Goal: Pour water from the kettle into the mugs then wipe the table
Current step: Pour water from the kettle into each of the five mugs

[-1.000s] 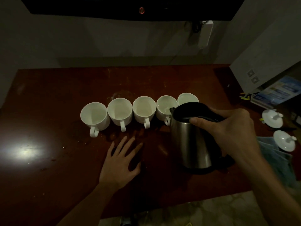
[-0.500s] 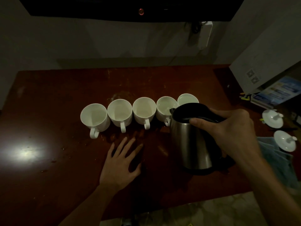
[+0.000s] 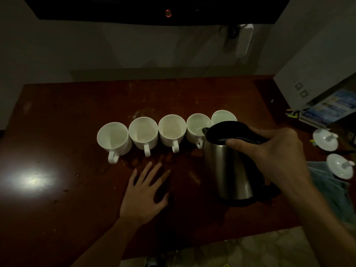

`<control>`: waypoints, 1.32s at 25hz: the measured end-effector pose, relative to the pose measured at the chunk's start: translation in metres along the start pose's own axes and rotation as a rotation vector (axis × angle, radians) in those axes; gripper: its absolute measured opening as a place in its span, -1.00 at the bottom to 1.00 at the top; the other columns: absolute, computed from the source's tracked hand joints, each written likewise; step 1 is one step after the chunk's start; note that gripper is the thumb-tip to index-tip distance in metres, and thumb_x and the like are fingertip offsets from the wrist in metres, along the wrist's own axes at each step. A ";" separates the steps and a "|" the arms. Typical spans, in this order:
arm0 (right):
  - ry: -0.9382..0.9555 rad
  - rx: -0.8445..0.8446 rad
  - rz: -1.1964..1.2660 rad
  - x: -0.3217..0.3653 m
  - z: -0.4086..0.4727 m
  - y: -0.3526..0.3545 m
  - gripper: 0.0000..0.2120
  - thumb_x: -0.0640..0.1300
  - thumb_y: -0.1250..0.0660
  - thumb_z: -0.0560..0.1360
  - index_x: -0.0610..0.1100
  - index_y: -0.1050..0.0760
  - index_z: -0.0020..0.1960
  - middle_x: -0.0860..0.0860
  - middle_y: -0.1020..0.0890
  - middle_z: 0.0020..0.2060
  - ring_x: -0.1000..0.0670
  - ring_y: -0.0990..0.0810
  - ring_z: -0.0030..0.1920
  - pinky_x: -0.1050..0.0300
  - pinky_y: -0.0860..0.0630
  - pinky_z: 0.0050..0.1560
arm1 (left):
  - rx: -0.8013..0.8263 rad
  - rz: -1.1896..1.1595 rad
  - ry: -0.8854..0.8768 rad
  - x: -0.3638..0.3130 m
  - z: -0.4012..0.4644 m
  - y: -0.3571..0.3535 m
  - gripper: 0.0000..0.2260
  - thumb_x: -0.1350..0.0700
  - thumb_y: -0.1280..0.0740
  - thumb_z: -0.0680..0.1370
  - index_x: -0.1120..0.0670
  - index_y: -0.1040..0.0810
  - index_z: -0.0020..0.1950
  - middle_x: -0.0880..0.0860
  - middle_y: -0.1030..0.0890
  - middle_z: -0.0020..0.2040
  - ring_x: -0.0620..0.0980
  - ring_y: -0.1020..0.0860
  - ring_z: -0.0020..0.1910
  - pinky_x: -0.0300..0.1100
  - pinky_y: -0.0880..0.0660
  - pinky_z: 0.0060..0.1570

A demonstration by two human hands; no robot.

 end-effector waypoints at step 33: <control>0.046 0.034 -0.005 0.006 0.002 0.002 -0.25 0.36 -0.47 0.11 0.05 -0.64 0.23 0.29 -0.56 -0.30 0.20 -0.62 -0.23 0.06 -0.63 -0.22 | 0.016 0.013 0.006 0.001 0.001 0.000 -0.40 -0.32 -0.15 0.58 -0.23 -0.15 0.61 -0.07 -0.08 0.64 -0.01 0.05 0.63 0.17 0.06 0.52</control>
Point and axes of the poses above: each hand's wrist, its own z-axis towards the middle knuckle, its own y-axis out of the back of the hand, x = y × z, the point moved 4 cm from there along z, towards the middle knuckle
